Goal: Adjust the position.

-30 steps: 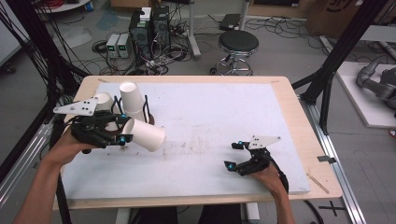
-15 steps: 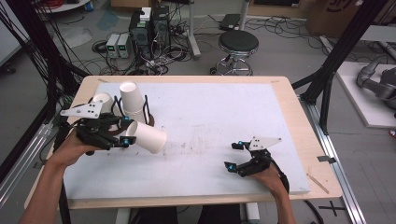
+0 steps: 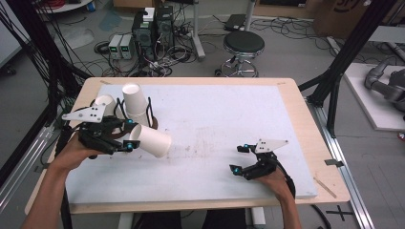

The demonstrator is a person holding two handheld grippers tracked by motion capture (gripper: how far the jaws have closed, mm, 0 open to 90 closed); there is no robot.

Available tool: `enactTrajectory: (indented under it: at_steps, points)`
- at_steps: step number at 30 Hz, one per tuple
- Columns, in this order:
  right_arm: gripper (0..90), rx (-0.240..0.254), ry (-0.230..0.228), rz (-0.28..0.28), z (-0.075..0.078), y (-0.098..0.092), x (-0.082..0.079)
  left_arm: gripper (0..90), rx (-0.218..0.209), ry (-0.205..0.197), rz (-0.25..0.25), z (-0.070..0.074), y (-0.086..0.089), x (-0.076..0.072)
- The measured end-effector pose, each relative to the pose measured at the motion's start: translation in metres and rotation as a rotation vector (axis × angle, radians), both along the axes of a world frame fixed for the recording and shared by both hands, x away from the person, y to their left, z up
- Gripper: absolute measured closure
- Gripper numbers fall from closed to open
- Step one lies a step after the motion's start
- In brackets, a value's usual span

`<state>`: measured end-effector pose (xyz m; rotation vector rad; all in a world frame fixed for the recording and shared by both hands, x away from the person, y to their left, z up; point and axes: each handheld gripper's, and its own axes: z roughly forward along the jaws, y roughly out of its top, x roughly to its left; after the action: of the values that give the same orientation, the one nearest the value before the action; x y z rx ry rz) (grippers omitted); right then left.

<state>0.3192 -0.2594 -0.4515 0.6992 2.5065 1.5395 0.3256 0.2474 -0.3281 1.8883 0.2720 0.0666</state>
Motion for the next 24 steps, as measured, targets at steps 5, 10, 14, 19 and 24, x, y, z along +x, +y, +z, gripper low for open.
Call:
enactTrajectory:
  at_steps: [5,10,14,19,24]
  points:
    - [15.3,0.001,-0.008,-0.009,0.0,0.0,-0.001,36.0,-0.017,-0.04,-0.023,0.001,-0.002,-0.004]
    - [15.3,0.001,0.006,-0.017,0.0,0.0,0.001,35.9,-0.014,-0.044,-0.018,0.0,-0.004,-0.003]
    - [15.3,0.018,0.006,-0.013,0.001,-0.002,0.001,35.9,-0.038,-0.05,0.0,-0.003,-0.003,-0.003]
    - [15.3,0.061,-0.01,-0.018,0.007,-0.006,-0.001,35.9,-0.064,-0.051,-0.011,-0.007,-0.003,-0.002]
    - [15.3,0.122,-0.031,-0.008,0.017,-0.005,-0.002,35.9,-0.074,-0.061,-0.017,-0.008,-0.004,0.001]
